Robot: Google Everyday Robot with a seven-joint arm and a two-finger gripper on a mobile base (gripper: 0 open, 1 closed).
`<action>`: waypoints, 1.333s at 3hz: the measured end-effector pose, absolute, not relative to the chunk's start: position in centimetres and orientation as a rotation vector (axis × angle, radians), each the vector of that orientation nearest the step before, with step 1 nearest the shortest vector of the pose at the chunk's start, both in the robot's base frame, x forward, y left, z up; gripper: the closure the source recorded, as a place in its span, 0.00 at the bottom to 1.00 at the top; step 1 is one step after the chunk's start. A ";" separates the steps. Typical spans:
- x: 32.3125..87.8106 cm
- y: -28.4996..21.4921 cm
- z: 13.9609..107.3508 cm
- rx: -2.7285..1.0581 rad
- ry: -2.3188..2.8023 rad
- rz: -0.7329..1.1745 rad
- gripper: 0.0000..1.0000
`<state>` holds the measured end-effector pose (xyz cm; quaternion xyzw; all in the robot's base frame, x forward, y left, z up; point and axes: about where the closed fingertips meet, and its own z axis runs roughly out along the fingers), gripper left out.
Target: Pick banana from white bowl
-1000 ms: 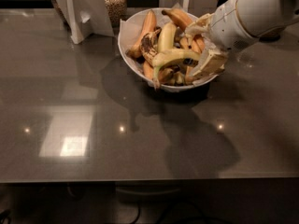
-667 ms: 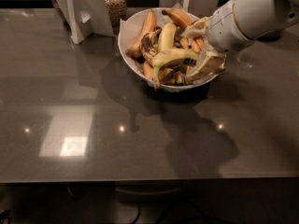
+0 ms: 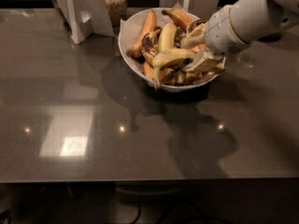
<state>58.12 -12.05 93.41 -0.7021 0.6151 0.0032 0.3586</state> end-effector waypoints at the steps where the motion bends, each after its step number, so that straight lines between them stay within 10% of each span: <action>1: 58.2 -11.5 93.4 -1.814 1.565 0.020 0.78; 2: 58.1 -10.8 94.0 -1.821 1.540 0.026 0.99; 4: 57.2 -10.6 95.9 -1.844 1.576 0.009 1.00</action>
Offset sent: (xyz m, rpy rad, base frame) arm 0.0002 0.0169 0.0128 0.0298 -0.0243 0.0541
